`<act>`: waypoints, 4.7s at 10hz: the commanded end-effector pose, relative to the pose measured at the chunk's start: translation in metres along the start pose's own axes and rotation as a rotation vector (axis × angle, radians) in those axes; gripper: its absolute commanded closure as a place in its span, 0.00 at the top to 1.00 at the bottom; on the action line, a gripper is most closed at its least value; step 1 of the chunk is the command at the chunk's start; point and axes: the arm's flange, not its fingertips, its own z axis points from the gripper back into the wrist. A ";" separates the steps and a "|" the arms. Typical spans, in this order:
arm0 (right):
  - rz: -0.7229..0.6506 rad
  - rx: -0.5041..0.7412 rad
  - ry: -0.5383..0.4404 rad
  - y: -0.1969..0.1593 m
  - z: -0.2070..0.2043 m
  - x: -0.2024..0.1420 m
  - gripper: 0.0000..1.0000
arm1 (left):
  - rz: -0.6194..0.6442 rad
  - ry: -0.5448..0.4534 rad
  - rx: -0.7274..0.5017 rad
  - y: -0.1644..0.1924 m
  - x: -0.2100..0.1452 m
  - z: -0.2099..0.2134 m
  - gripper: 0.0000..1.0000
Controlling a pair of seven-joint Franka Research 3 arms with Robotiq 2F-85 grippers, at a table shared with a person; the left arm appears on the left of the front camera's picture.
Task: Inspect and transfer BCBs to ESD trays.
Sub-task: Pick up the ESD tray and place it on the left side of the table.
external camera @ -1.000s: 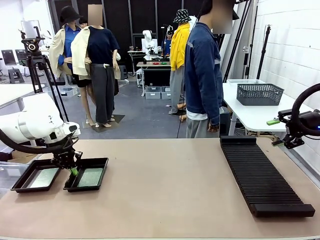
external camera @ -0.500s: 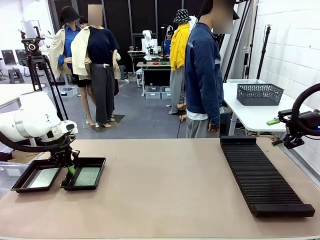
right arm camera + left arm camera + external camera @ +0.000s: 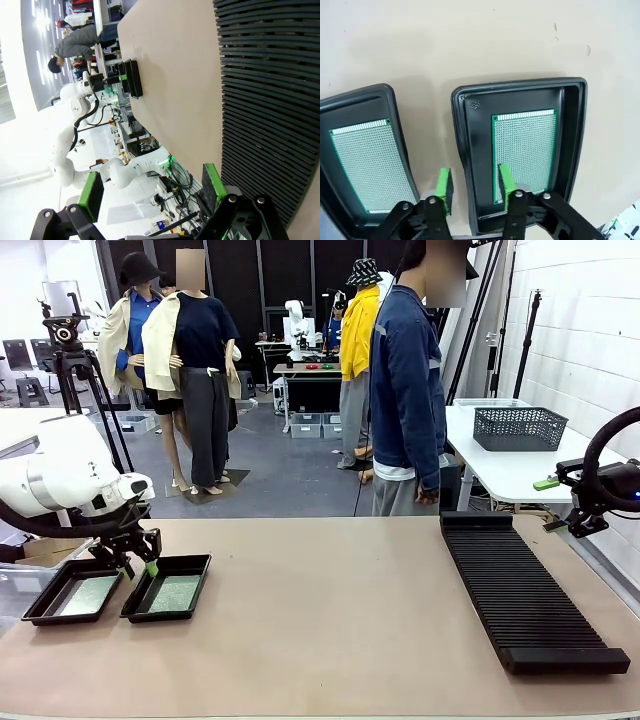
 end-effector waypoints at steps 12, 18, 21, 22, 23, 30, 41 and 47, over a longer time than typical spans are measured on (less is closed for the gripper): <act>-0.001 -0.004 0.013 0.001 -0.001 -0.002 1.00 | 0.004 -0.025 -0.002 -0.004 -0.013 0.022 1.00; -0.001 -0.004 0.013 0.001 -0.001 -0.002 1.00 | 0.004 -0.025 -0.002 -0.004 -0.013 0.022 1.00; -0.001 -0.004 0.013 0.001 -0.001 -0.002 1.00 | 0.004 -0.025 -0.002 -0.004 -0.013 0.022 1.00; -0.001 -0.004 0.013 0.001 -0.001 -0.002 1.00 | 0.004 -0.025 -0.002 -0.004 -0.013 0.022 1.00; -0.001 -0.004 0.013 0.001 -0.001 -0.002 1.00 | 0.004 -0.025 -0.002 -0.004 -0.013 0.022 1.00; -0.001 -0.004 0.013 0.001 -0.001 -0.002 1.00 | 0.022 0.037 -0.119 0.026 -0.015 0.041 1.00; -0.001 -0.004 0.013 0.001 -0.001 -0.002 1.00 | 0.069 -0.234 -1.109 0.235 -0.050 0.146 1.00; -0.001 -0.004 0.013 0.001 -0.001 -0.002 1.00 | -0.022 0.026 -1.265 0.262 -0.032 0.133 1.00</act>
